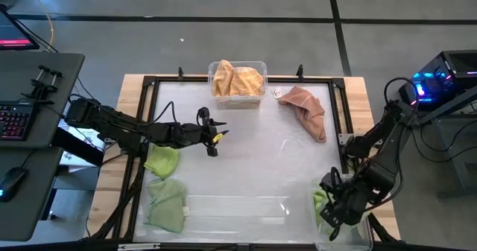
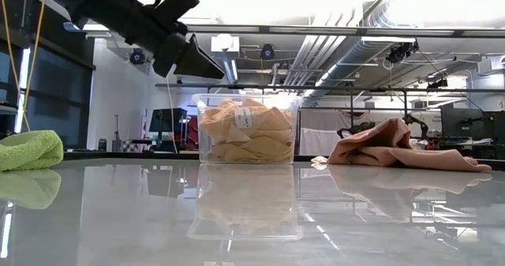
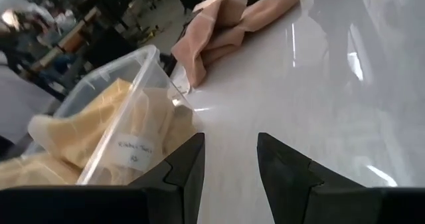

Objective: Sort towels by color in basket
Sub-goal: Put the top green towel into the bottom transparent bin

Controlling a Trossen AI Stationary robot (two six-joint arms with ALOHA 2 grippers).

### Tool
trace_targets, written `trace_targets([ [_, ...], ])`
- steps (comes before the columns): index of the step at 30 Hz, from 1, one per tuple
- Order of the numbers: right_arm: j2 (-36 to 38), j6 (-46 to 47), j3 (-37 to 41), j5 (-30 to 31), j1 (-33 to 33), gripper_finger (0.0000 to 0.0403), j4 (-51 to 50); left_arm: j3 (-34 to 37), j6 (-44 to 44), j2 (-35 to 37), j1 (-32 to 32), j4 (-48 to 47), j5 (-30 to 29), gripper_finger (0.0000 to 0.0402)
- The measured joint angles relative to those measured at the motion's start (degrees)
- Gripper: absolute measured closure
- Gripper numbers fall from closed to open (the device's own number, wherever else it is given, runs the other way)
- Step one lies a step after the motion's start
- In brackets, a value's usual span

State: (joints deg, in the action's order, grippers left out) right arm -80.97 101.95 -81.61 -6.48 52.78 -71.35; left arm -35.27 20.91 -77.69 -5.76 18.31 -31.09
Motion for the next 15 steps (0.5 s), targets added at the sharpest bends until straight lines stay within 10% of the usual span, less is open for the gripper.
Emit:
trace_targets([
  [15,0.0,15.1,-6.6,-3.9,0.0,0.0238,-5.6,0.0,14.2,0.0,0.2,9.4,0.0,0.0275],
])
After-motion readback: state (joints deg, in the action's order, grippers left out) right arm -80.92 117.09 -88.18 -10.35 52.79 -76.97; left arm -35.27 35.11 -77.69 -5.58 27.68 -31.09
